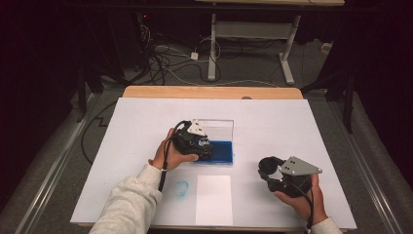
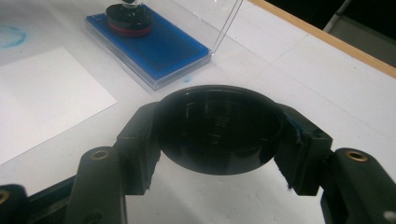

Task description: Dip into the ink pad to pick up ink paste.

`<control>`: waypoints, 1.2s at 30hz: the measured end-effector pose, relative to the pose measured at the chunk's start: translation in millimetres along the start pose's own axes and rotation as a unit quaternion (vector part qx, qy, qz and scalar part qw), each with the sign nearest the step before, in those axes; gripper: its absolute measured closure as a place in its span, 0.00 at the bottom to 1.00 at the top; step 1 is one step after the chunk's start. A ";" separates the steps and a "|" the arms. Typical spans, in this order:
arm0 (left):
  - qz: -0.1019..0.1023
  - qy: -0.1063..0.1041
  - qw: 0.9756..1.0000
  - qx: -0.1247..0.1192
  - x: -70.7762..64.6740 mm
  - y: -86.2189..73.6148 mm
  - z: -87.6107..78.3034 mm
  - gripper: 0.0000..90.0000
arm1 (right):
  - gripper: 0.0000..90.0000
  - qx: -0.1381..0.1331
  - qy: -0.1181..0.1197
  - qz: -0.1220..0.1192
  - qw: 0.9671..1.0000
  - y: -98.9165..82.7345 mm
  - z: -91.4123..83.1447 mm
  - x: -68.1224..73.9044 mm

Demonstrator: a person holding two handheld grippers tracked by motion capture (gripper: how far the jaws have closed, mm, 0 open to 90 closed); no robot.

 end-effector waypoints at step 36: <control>-0.022 0.004 1.000 -0.007 -2.4 -1.2 2.4 0.61 | 0.43 0.007 -0.006 -0.004 1.000 -1.5 2.3 1.7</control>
Point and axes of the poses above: each handheld gripper's, and its own axes: z roughly forward along the jaws, y roughly out of its top, x roughly to its left, the point moved 7 cm from there along z, roughly forward along the jaws, and after that the axes turned 3 degrees about y, right-handed, at the moved point
